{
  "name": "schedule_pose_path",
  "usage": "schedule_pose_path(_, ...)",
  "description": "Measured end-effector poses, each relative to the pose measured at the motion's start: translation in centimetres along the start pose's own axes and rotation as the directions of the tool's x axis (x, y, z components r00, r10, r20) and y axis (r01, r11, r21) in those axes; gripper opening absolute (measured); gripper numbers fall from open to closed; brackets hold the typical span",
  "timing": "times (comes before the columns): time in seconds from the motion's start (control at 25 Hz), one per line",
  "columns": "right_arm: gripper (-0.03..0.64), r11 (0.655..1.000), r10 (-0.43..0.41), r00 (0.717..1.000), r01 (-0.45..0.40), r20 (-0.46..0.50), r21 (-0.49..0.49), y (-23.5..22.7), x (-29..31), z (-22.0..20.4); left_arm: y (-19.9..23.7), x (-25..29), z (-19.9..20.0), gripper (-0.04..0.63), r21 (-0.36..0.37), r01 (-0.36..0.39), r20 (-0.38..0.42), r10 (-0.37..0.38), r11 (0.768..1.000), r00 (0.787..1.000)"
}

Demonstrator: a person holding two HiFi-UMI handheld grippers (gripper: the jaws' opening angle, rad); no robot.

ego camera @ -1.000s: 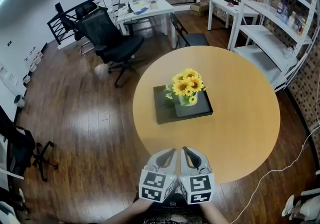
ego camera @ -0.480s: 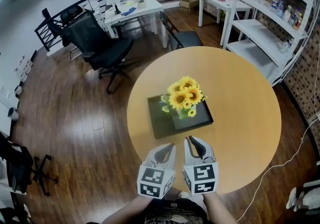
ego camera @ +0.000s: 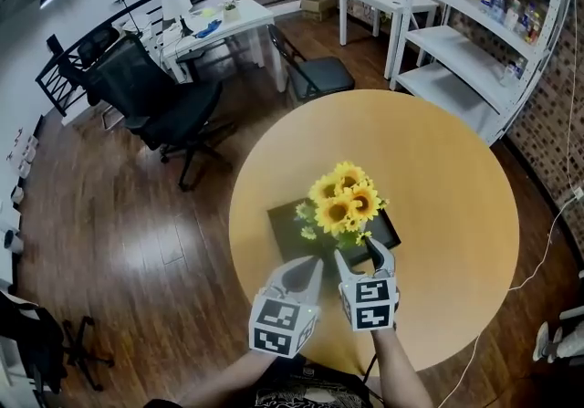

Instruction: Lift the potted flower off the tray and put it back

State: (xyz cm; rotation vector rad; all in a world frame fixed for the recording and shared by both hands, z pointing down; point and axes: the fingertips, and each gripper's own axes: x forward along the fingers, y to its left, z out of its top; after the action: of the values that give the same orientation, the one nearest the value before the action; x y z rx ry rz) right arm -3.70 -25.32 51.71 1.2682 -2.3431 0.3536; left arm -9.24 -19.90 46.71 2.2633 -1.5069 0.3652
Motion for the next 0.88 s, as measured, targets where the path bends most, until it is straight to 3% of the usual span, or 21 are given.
schedule_pose_path(0.4, 0.448, 0.996, -0.048, 0.993, 0.056, -0.105, 0.071, -2.4, 6.7, -1.7, 4.0, 2.6, 0.4, 0.003, 0.038, 0.077, -0.045, -0.075, 0.996, 0.996)
schedule_pose_path(0.88, 0.591, 0.993, -0.082, 0.975, 0.098, -0.208, 0.068, -3.1, 11.6, -2.3, 6.9, 4.0, 0.8, 0.004, 0.059, 0.124, -0.063, -0.120, 0.991, 0.991)
